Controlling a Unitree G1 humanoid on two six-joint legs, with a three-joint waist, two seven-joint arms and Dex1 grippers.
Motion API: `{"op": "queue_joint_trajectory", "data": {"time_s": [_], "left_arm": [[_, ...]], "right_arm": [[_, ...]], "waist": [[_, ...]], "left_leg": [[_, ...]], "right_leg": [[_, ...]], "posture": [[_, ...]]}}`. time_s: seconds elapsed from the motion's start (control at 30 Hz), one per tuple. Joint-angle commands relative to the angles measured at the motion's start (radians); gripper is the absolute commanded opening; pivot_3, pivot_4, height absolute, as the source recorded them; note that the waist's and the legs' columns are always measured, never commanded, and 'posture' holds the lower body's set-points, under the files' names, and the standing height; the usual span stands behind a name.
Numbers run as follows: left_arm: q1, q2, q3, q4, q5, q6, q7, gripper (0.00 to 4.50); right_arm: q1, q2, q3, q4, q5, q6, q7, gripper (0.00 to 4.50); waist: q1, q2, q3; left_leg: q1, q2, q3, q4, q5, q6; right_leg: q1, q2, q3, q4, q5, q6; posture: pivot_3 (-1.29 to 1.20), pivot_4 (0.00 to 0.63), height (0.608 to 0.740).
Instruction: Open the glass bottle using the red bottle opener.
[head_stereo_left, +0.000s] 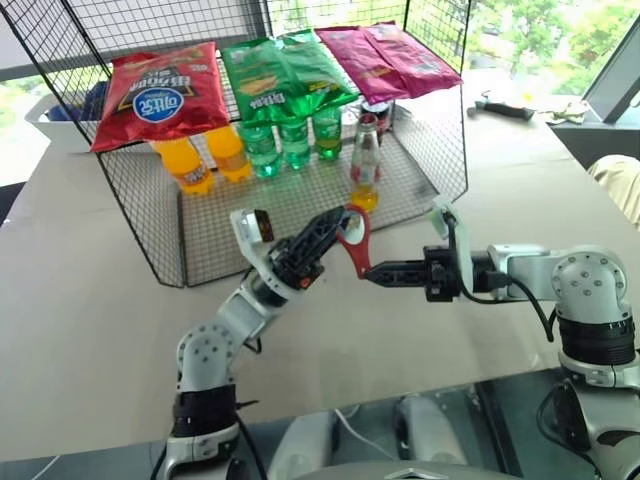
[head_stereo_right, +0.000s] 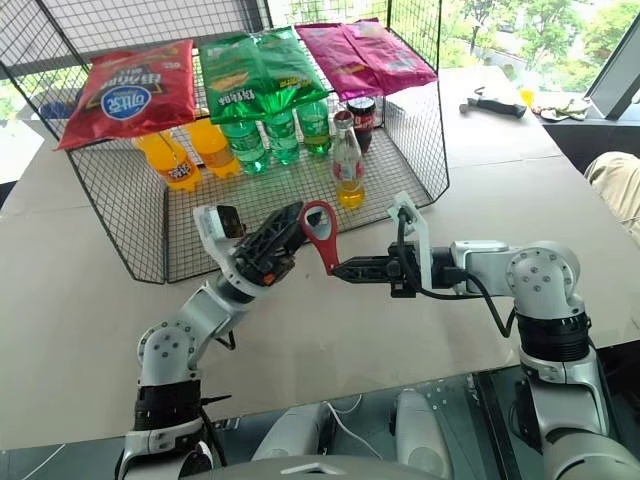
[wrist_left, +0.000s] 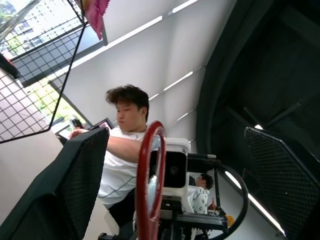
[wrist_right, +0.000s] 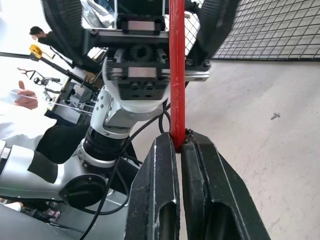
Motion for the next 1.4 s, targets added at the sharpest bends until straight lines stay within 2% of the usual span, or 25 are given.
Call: {"op": "queue_joint_trajectory", "data": {"time_s": [0.03, 0.1, 0.2, 0.33, 0.37, 0.4, 0.43, 0.47, 0.9, 1.1, 1.4], "left_arm": [[-0.019, -0.008, -0.003, -0.005, 0.028, -0.025, 0.021, 4.47], [-0.019, -0.01, -0.002, -0.007, 0.028, -0.026, 0.003, 4.47], [-0.011, -0.011, 0.007, -0.013, -0.002, -0.015, -0.016, 3.62], [-0.011, -0.013, 0.012, -0.009, -0.004, -0.015, -0.012, 1.69], [-0.011, -0.013, 0.012, -0.009, -0.004, -0.016, -0.013, 0.87], [-0.011, -0.014, 0.012, -0.008, -0.005, -0.016, -0.012, 0.72], [-0.012, -0.013, 0.012, -0.007, -0.008, -0.014, -0.014, 0.27], [-0.012, -0.013, 0.012, -0.007, -0.01, -0.013, -0.016, 0.06], [-0.017, -0.018, 0.004, 0.007, 0.019, -0.017, 0.002, 0.06], [-0.02, -0.017, 0.008, 0.009, 0.012, -0.017, 0.001, 0.0], [-0.024, -0.022, 0.015, 0.013, 0.001, -0.02, -0.003, 0.0]], "right_arm": [[0.007, 0.004, -0.005, -0.034, 0.019, -0.018, 0.01, 0.0], [0.008, 0.005, -0.003, -0.035, 0.018, -0.019, 0.01, 0.0], [0.01, 0.007, -0.002, -0.036, 0.018, -0.021, 0.008, 0.0], [0.01, 0.009, -0.001, -0.036, 0.017, -0.023, 0.005, 0.0], [0.01, 0.01, -0.001, -0.036, 0.017, -0.023, 0.004, 0.0], [0.01, 0.01, -0.001, -0.036, 0.017, -0.023, 0.004, 0.0], [0.01, 0.01, -0.001, -0.036, 0.017, -0.023, 0.003, 0.0], [0.01, 0.01, 0.0, -0.036, 0.018, -0.023, 0.003, 0.0], [0.011, 0.03, 0.008, -0.052, 0.029, -0.035, -0.013, 0.0], [0.018, 0.054, 0.002, -0.054, 0.04, -0.037, -0.046, 2.43], [0.023, 0.085, 0.021, -0.067, 0.075, -0.023, -0.093, 2.43]], "waist": [[0.0, 0.0, 0.0], [-0.001, 0.0, 0.0], [-0.001, 0.0, 0.0], [0.0, 0.0, 0.0], [0.0, 0.0, 0.0], [-0.001, 0.0, 0.0], [-0.001, 0.0, 0.0], [-0.001, 0.0, 0.0], [-0.001, 0.0, 0.0], [-0.001, 0.0, 0.0], [-0.002, 0.0, 0.0]], "left_leg": [[0.0, 0.0, 0.0, 0.0, 0.0, 0.0], [0.0, 0.0, 0.0, 0.0, 0.0, 0.0], [0.0, 0.0, 0.0, 0.0, 0.0, 0.0], [0.0, 0.0, 0.0, 0.0, 0.0, 0.0], [0.0, 0.0, 0.0, 0.0, 0.0, 0.0], [0.0, 0.0, 0.0, 0.0, 0.0, 0.0], [0.0, 0.0, 0.0, 0.0, 0.0, 0.0], [0.0, 0.0, 0.0, 0.0, 0.0, 0.0], [0.0, 0.0, 0.0, 0.001, 0.0, 0.0], [0.0, 0.0, 0.0, 0.001, 0.0, 0.0], [0.0, 0.0, 0.0, 0.001, 0.0, 0.0]], "right_leg": [[0.0, 0.0, 0.0, 0.0, 0.0, 0.0], [0.0, 0.0, 0.0, 0.0, 0.0, 0.0], [0.0, 0.0, 0.0, 0.0, 0.0, 0.0], [0.0, 0.0, 0.0, 0.0, 0.0, 0.0], [0.0, 0.0, 0.0, 0.0, 0.0, 0.0], [0.0, 0.0, 0.0, 0.0, 0.0, 0.0], [0.0, 0.0, 0.0, 0.001, 0.0, 0.0], [0.0, 0.0, 0.0, 0.001, 0.0, 0.0], [0.0, 0.0, 0.0, 0.001, 0.0, 0.0], [0.0, 0.0, 0.0, 0.002, 0.0, 0.0], [-0.001, 0.0, 0.001, 0.002, 0.0, 0.0]], "posture": [[0.0, 0.15, 0.74], [0.0, 0.15, 0.74], [0.0, 0.15, 0.74], [0.0, 0.15, 0.74], [0.0, 0.15, 0.74], [0.0, 0.15, 0.74], [0.0, 0.15, 0.74], [0.0, 0.15, 0.74], [0.0, 0.15, 0.74], [0.0, 0.15, 0.74], [0.0, 0.15, 0.74]]}}
